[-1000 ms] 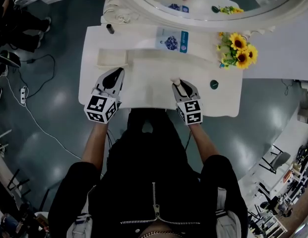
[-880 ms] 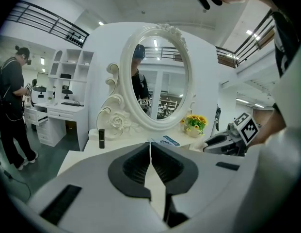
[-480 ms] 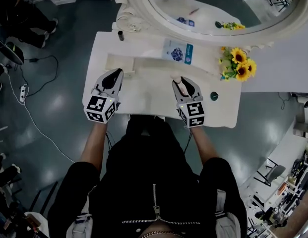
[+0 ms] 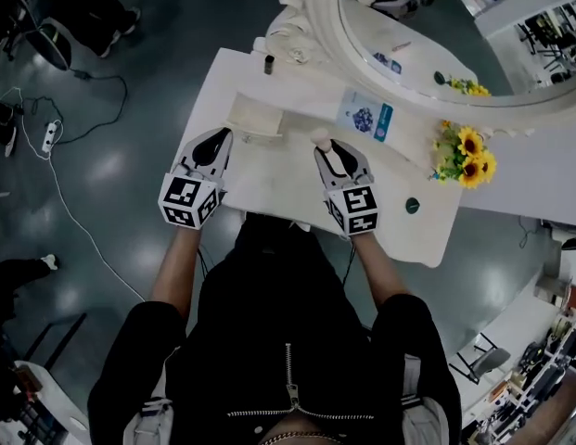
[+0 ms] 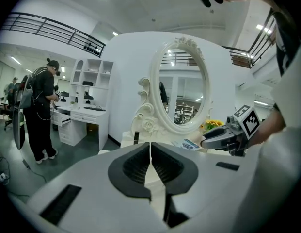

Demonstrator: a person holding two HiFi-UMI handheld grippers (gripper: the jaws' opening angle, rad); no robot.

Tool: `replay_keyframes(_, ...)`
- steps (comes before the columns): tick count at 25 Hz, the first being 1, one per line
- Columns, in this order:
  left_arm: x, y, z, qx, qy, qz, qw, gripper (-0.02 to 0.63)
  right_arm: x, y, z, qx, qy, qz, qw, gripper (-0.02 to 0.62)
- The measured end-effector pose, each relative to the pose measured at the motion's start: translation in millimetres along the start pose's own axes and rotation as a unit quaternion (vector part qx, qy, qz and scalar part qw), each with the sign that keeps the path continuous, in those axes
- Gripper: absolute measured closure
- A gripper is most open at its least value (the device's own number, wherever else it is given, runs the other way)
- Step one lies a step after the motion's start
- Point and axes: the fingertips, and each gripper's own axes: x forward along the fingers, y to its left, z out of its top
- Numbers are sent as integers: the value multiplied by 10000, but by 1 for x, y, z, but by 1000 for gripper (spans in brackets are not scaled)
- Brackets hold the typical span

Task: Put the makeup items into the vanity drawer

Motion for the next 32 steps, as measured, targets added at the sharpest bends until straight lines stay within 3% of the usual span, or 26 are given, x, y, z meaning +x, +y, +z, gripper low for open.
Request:
replay_keyframes(7, -27, 36, -9, -167, 23, 429, 9989, 580, 49, 30, 23, -356, -27, 491, 9982, 462)
replay_keyframes(15, -43, 63, -25, -369, 119, 734, 9965, 580, 100, 50, 17, -421, 301, 888, 9947, 460)
replay_keyframes(25, -53, 87, -43, -577, 267, 986, 9931, 580, 155, 63, -12, -234, 870, 1126, 9895, 459)
replay_keyframes(32, -62, 100, -51, -673, 345, 1150, 9905, 580, 183, 68, -30, -197, 1305, 1041, 9858, 456)
